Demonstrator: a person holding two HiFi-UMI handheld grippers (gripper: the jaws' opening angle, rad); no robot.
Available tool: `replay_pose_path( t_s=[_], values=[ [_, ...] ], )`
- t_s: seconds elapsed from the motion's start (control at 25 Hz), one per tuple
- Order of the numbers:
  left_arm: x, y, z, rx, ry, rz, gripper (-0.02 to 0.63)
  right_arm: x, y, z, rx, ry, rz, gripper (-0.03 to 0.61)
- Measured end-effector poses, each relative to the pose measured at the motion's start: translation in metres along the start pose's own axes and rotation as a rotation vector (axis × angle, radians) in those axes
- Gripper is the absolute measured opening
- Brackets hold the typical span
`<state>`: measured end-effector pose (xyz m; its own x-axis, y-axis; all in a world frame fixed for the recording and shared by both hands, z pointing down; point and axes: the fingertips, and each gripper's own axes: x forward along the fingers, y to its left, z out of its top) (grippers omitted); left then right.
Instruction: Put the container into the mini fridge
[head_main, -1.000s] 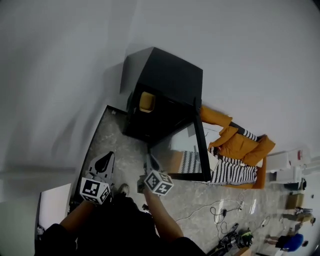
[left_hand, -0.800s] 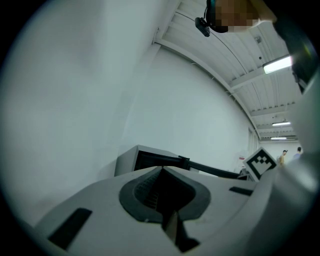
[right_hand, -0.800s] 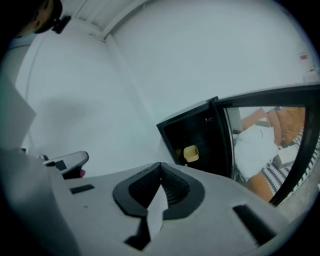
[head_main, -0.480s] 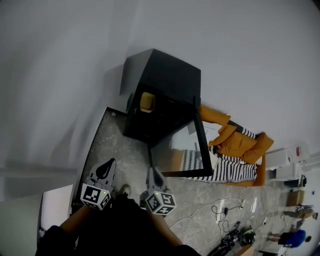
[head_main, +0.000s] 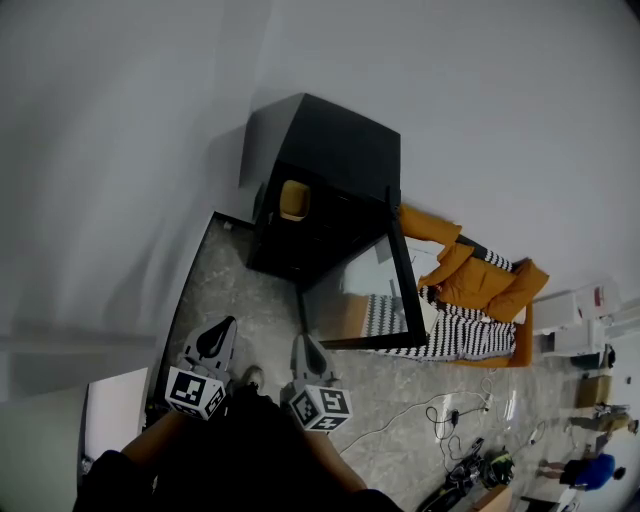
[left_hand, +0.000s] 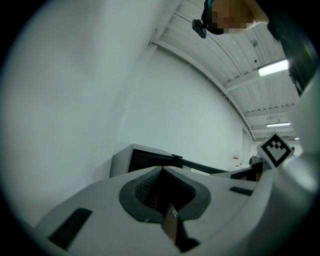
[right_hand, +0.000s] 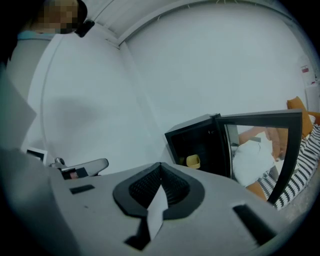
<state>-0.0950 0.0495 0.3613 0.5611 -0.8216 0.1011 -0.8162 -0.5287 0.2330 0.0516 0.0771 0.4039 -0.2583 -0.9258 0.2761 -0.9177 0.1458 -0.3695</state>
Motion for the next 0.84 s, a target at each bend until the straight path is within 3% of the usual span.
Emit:
replay_pose_path(
  t_s=[0.6,0.84],
  values=[
    [0.000,-0.002,-0.016,0.016,-0.008,-0.014,0.004,-0.003,0.002,-0.001,-0.038,0.001,0.016,0.000],
    [-0.001,-0.003,-0.006,0.005,-0.002,0.008,0.005,-0.002,0.003,-0.005,-0.049,0.012,0.028,0.000]
  ],
)
